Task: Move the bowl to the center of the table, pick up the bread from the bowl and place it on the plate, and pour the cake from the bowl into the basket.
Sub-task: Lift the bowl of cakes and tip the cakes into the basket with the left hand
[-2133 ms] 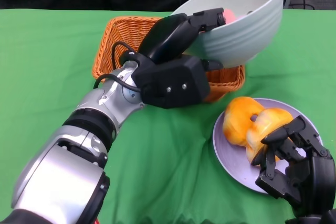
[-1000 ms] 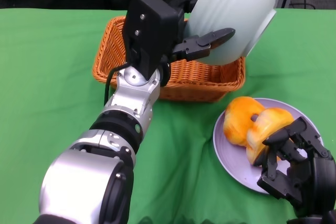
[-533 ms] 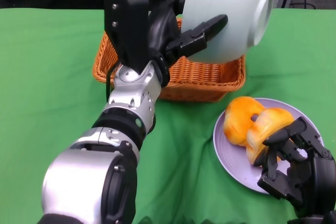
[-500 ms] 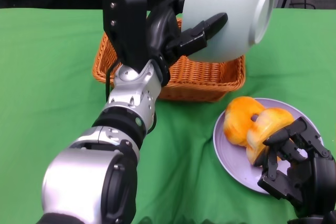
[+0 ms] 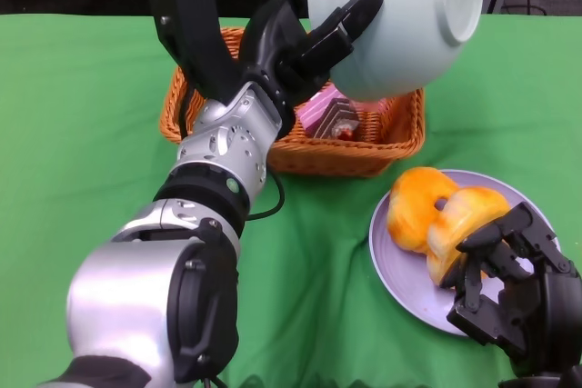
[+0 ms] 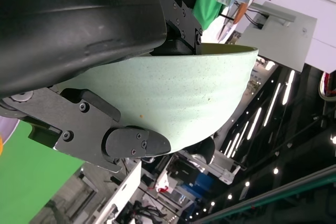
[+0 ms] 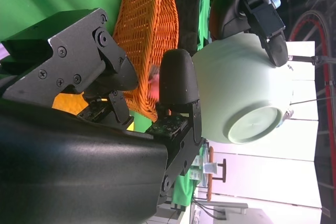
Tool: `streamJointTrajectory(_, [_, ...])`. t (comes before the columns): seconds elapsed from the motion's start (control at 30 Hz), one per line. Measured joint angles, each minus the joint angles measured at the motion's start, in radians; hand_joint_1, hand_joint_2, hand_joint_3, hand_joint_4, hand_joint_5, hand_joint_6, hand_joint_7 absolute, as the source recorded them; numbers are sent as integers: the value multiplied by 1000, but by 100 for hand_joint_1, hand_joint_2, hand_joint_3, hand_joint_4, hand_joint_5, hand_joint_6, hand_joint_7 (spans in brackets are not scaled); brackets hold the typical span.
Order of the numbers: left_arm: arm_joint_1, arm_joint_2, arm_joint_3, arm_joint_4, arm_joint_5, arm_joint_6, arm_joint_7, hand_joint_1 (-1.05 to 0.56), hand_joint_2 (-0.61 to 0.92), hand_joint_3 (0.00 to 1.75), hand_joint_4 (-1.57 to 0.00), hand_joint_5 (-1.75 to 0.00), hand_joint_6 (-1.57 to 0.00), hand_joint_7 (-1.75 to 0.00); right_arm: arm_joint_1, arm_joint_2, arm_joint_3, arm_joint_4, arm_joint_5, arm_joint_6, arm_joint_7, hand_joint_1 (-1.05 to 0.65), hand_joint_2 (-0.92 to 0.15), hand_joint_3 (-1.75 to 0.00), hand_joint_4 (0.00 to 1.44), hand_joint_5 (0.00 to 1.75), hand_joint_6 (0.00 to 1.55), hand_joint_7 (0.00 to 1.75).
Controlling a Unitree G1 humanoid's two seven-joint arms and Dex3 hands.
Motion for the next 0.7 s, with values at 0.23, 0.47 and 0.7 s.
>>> streamJointTrajectory(0.23, [-1, 2, 48, 0, -42, 49, -16, -11, 77, 73, -72, -175, -72, -155, -1, 0, -2, 3, 3, 0, 2, 15, -55, -133, 74, 175, 56, 161])
streamJointTrajectory(0.47, [-1, 2, 90, 0, -71, 77, -7, -11, 78, 76, -72, -175, -69, -156, -4, 1, -5, 8, 1, -7, -1, 16, -56, -132, 74, 175, 56, 161])
streamJointTrajectory(0.7, [-15, -1, 163, 0, -152, 133, 76, -11, 88, 66, -70, -175, -57, -170, -6, 1, -7, 13, 4, -7, 3, 16, -57, -133, 73, 175, 56, 162])
